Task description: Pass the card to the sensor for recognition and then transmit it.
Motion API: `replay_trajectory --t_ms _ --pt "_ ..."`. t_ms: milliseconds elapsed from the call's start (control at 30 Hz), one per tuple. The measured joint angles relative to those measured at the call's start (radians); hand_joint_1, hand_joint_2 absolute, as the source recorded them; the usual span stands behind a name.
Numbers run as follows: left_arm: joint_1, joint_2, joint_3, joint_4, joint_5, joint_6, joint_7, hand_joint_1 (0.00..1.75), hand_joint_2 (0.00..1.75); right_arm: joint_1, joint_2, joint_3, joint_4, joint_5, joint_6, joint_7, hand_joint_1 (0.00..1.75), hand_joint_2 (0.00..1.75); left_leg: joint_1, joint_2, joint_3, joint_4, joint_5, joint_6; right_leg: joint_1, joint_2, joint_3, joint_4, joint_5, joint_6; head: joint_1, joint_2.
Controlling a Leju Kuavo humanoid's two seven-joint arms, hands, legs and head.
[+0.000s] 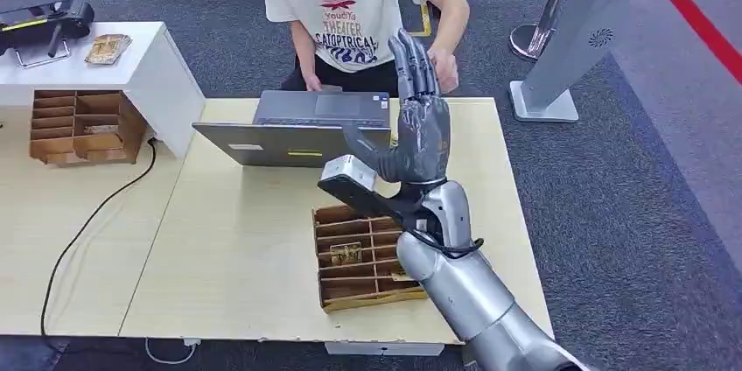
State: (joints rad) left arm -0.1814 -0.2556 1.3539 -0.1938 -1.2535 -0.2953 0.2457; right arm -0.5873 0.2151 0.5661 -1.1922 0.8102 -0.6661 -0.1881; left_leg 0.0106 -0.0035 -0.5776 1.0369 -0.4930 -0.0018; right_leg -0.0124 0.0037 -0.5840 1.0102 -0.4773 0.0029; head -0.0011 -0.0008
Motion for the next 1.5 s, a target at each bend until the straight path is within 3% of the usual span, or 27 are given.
replay_trajectory --t_ms 333,433,467,500,533,600,633,767,1033,1367,1400,1500 --pt "0.004 0.001 0.009 0.000 0.043 0.014 -0.023 0.00 0.00 0.165 -0.032 0.000 -0.206 -0.118 0.000 -0.085 0.00 1.75 0.000 0.000 0.000 0.000 0.000 0.000 0.000 0.000 0.000 0.000 0.000 0.000 0.000 0.000" --pt "0.006 0.004 0.017 0.000 0.055 0.014 -0.027 0.00 0.00 0.221 -0.047 0.000 -0.261 -0.143 -0.002 -0.108 0.14 1.75 0.000 0.000 0.000 0.000 0.000 0.000 0.000 0.000 0.000 0.000 0.000 0.000 0.000 0.000" --pt "0.007 0.005 0.022 0.000 0.059 0.012 -0.029 0.00 0.00 0.239 -0.052 0.000 -0.277 -0.150 -0.002 -0.114 0.35 1.75 0.000 0.000 0.000 0.000 0.000 0.001 0.000 0.000 0.000 0.000 0.000 0.000 0.000 0.000" --pt "0.008 0.007 0.026 0.000 0.063 0.006 -0.031 0.00 0.00 0.255 -0.058 0.000 -0.292 -0.154 -0.002 -0.118 0.35 1.75 0.000 0.000 0.000 0.000 0.000 0.001 0.000 0.000 0.000 0.000 0.000 0.000 0.000 0.000" --pt "0.010 0.010 0.028 0.000 0.067 0.001 -0.033 0.00 0.00 0.269 -0.063 0.000 -0.304 -0.155 -0.002 -0.120 0.52 1.75 0.000 0.000 0.000 0.000 -0.001 0.000 0.000 0.000 0.000 0.000 0.000 0.000 0.000 0.000" --pt "0.012 0.015 0.033 0.000 0.077 -0.005 -0.039 0.00 0.00 0.304 -0.077 0.000 -0.331 -0.170 -0.002 -0.130 0.65 1.75 0.000 0.000 0.000 0.000 -0.001 0.000 0.000 0.000 0.000 0.000 0.000 0.000 0.000 0.000" --pt "0.014 0.018 0.038 0.000 0.081 -0.007 -0.042 0.00 0.00 0.320 -0.083 0.000 -0.344 -0.182 -0.002 -0.135 1.36 1.75 0.000 0.000 0.000 0.000 -0.001 0.000 0.000 0.000 0.000 0.000 0.000 0.000 0.000 0.000" --pt "0.023 0.025 0.055 0.000 0.103 -0.009 -0.056 0.00 0.00 0.384 -0.110 0.000 -0.394 -0.263 0.007 -0.155 1.71 1.75 0.000 0.000 0.000 0.000 -0.001 0.000 0.000 0.000 0.000 0.000 0.000 0.000 0.000 0.000" --pt "0.037 0.036 0.082 0.000 0.135 -0.019 -0.078 0.00 0.00 0.472 -0.156 -0.002 -0.457 -0.370 0.087 -0.169 1.75 1.75 0.000 0.000 0.000 0.000 -0.001 0.000 0.000 0.000 0.000 -0.001 0.000 0.000 0.000 0.000" --pt "0.047 0.044 0.105 0.000 0.158 -0.028 -0.090 0.00 0.00 0.543 -0.206 -0.021 -0.475 -0.374 0.158 -0.172 1.75 1.75 0.000 0.000 0.000 0.000 -0.001 0.000 0.000 -0.001 0.000 -0.001 0.000 0.000 0.000 0.000" --pt "0.048 0.045 0.108 0.000 0.158 -0.029 -0.090 0.00 0.00 0.550 -0.212 -0.023 -0.476 -0.363 0.167 -0.172 1.54 1.75 0.000 0.000 0.000 0.000 -0.001 0.000 0.000 0.000 0.000 -0.001 0.000 0.000 0.000 0.000" --pt "0.048 0.046 0.113 0.000 0.160 -0.032 -0.090 0.00 0.00 0.568 -0.227 -0.025 -0.477 -0.337 0.184 -0.171 1.33 1.75 0.000 0.000 0.000 0.000 -0.001 0.000 0.000 0.000 0.000 -0.001 0.000 0.000 0.000 0.000"
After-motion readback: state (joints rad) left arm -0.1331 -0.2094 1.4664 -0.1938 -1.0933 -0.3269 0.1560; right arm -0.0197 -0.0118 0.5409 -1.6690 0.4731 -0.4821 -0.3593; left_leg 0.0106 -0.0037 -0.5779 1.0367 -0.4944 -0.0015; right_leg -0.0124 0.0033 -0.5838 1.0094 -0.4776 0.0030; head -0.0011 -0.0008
